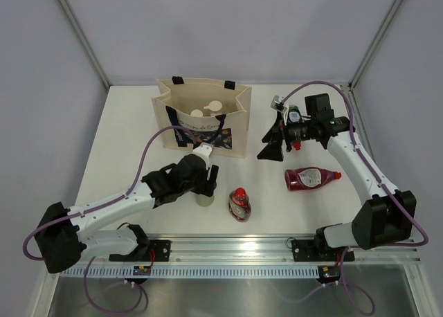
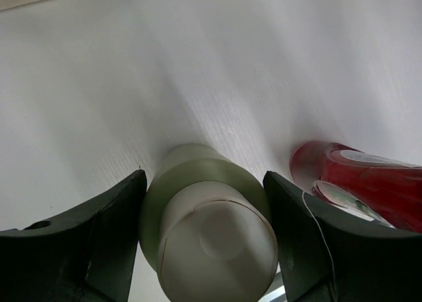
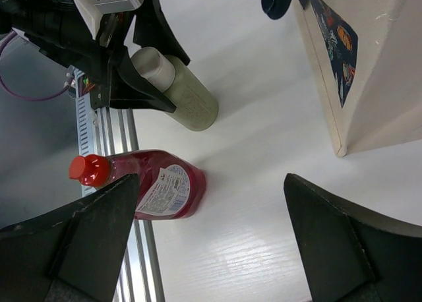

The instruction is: Place the personal care products into the canvas bag

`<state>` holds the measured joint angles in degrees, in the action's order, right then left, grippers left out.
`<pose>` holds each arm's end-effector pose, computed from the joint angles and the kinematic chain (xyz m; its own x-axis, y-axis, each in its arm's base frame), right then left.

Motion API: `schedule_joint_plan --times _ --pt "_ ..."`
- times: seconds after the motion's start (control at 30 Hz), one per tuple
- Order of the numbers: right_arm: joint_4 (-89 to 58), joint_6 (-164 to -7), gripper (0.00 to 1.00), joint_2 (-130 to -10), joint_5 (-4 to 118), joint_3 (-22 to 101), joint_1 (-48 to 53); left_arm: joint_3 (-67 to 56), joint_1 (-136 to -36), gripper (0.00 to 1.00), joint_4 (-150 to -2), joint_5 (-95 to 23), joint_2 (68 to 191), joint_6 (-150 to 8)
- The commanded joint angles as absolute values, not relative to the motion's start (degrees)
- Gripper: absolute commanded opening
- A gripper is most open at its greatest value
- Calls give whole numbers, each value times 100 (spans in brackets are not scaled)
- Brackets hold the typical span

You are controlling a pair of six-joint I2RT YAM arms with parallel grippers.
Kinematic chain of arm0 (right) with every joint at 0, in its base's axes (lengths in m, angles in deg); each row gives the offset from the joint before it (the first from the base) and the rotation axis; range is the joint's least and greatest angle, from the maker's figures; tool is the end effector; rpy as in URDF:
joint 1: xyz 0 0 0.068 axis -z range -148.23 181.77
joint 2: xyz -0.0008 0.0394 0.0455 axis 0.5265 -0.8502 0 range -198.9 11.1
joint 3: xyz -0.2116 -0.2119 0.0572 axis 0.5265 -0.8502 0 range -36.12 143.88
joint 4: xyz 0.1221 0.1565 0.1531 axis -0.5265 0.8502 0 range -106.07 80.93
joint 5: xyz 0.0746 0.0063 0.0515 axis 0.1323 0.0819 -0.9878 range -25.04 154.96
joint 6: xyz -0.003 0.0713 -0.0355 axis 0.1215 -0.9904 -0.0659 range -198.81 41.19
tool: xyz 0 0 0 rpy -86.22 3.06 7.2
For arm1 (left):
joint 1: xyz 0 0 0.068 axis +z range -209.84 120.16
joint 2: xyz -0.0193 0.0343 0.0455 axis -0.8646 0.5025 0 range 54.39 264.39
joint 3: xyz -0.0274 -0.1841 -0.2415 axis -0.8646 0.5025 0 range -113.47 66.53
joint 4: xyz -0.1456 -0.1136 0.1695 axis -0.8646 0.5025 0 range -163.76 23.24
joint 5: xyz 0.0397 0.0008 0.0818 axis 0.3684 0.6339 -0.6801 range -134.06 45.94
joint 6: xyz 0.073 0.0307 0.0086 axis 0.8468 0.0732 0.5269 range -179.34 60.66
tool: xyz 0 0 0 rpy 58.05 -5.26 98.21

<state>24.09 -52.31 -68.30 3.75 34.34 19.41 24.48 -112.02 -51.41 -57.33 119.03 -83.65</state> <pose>0.2562 0.1177 0.3475 -0.3646 -0.2998 -0.8816 -0.9233 0.2389 0.3006 0.1540 -0.1728 0.2481 -0.6703 0.2101 -0.7118 0.4315 0.8906 -0.1435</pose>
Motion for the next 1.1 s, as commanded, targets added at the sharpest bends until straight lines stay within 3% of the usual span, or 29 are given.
schedule_joint_plan --times 0.0,0.03,0.1,0.67,0.83,1.07 --pt "2577 -4832 100 -6827 89 3428 1946 1969 -11205 9 -5118 -5794 11723 -8245" --pt "2586 -4753 99 -6818 37 3411 1937 1890 -11178 2 -5083 -5777 11697 -8245" --pt "2594 -4665 99 -6818 54 3402 1867 1784 -11030 0 -5030 -5733 11635 -8324" --pt "1707 -5157 100 -7196 1723 4034 269 1801 -9078 0 -6223 -2572 11451 -9334" --pt "1180 -5393 99 -7406 3313 4228 -671 1880 -8630 0 -6690 -1928 11433 -9949" --pt "1329 -4884 99 -7652 3402 4632 -1278 2100 -8129 0 -7727 -1366 11503 -10723"
